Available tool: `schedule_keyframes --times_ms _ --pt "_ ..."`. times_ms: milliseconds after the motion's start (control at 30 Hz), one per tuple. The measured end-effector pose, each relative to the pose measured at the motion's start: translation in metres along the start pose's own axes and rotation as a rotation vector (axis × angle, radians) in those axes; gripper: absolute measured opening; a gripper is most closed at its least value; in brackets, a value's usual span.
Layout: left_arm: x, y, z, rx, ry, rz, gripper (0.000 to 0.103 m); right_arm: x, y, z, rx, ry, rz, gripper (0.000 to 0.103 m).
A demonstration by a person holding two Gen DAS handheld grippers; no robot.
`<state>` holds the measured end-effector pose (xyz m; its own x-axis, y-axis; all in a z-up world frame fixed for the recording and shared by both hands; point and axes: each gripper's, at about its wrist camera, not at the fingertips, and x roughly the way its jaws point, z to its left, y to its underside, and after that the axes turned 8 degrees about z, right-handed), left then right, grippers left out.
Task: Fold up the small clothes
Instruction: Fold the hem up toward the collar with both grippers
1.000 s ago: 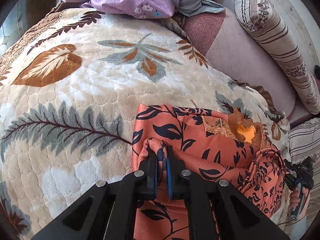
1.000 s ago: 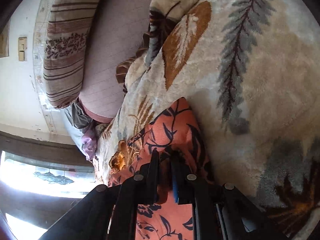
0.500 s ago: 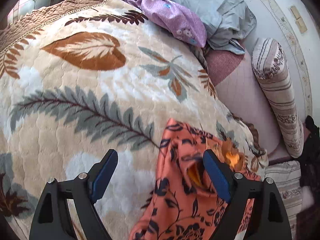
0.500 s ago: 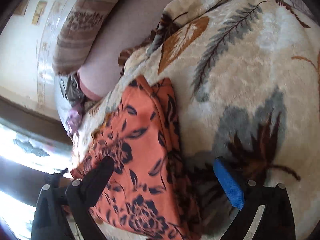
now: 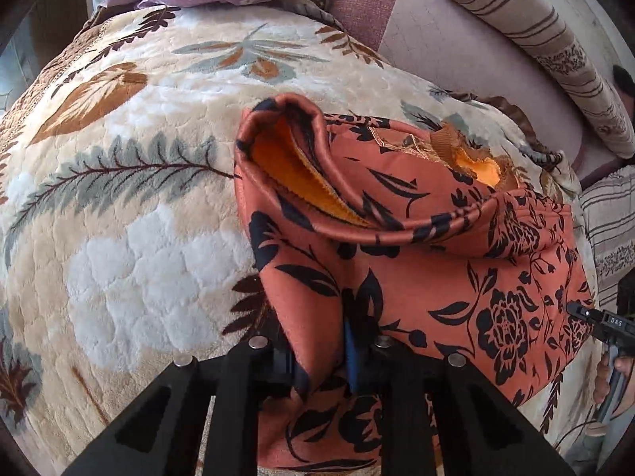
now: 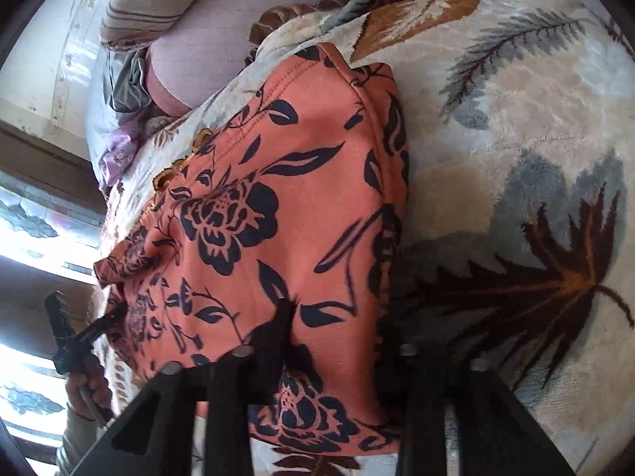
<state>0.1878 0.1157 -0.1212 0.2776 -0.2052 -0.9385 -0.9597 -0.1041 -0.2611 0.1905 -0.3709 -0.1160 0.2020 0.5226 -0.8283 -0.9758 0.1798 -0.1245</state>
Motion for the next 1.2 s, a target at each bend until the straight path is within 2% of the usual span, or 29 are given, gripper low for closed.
schedule_keyframes --times_ms 133,233,300,400,467,500,533,567,600,633,667,700,733,767,833,933,1000,1067,1200 --pt "-0.045 0.005 -0.008 0.024 0.023 -0.075 0.017 -0.039 0.011 0.027 -0.024 -0.054 -0.054 0.021" --pt "-0.087 0.027 -0.013 0.058 0.054 -0.13 0.017 -0.072 0.034 0.05 -0.086 -0.062 -0.075 0.021" --pt "-0.111 0.053 -0.013 0.092 0.063 -0.156 0.017 -0.091 0.06 0.054 -0.116 -0.07 -0.082 0.021" --pt "-0.123 0.105 0.002 0.092 0.112 -0.122 0.017 -0.098 0.112 0.032 -0.093 -0.086 -0.064 0.021" --pt "-0.11 0.146 0.017 0.072 0.147 -0.061 0.02 -0.094 0.163 0.012 -0.039 -0.104 -0.033 0.021" --pt "-0.094 0.165 0.022 0.072 0.15 -0.015 0.023 -0.088 0.188 0.0 -0.024 -0.096 -0.021 0.026" --pt "-0.075 0.182 0.029 0.063 0.121 0.03 0.024 -0.076 0.21 -0.015 0.003 -0.069 -0.001 0.028" --pt "-0.059 0.199 0.036 0.045 0.047 0.067 0.034 -0.061 0.229 -0.033 0.049 -0.016 0.04 0.043" --pt "-0.057 0.209 0.043 0.045 0.069 0.011 0.034 -0.051 0.245 -0.047 0.079 -0.003 0.05 0.061" --pt "-0.064 0.214 0.046 0.043 0.093 -0.038 0.035 -0.061 0.256 -0.051 0.062 -0.056 -0.042 0.061" --pt "-0.069 0.212 0.046 0.026 0.072 -0.03 0.042 -0.07 0.262 -0.054 0.08 -0.067 -0.066 0.062" --pt "-0.075 0.21 0.046 0.007 0.037 -0.033 0.047 -0.077 0.264 -0.056 0.113 -0.058 -0.074 0.065" --pt "-0.083 0.206 0.046 0.007 0.019 -0.069 0.051 -0.086 0.265 -0.057 0.12 -0.067 -0.11 0.066" --pt "-0.089 0.202 0.046 0.027 0.012 -0.105 0.051 -0.095 0.264 -0.055 0.106 -0.068 -0.15 0.066" --pt "-0.095 0.193 0.04 0.088 -0.035 -0.128 0.051 -0.11 0.259 -0.048 0.061 -0.005 -0.2 0.066" --pt "-0.095 0.18 0.026 0.23 -0.099 -0.168 0.051 -0.12 0.245 -0.025 -0.057 0.022 -0.225 0.066" --pt "-0.089 0.171 0.02 0.338 -0.167 -0.184 0.051 -0.114 0.23 -0.006 -0.161 0.067 -0.225 0.066" --pt "-0.084 0.164 0.018 0.412 -0.209 -0.201 0.051 -0.101 0.213 0.005 -0.211 0.111 -0.211 0.065" --pt "-0.082 0.152 0.015 0.48 -0.228 -0.214 0.051 -0.076 0.174 0.01 -0.229 0.12 -0.195 0.065"
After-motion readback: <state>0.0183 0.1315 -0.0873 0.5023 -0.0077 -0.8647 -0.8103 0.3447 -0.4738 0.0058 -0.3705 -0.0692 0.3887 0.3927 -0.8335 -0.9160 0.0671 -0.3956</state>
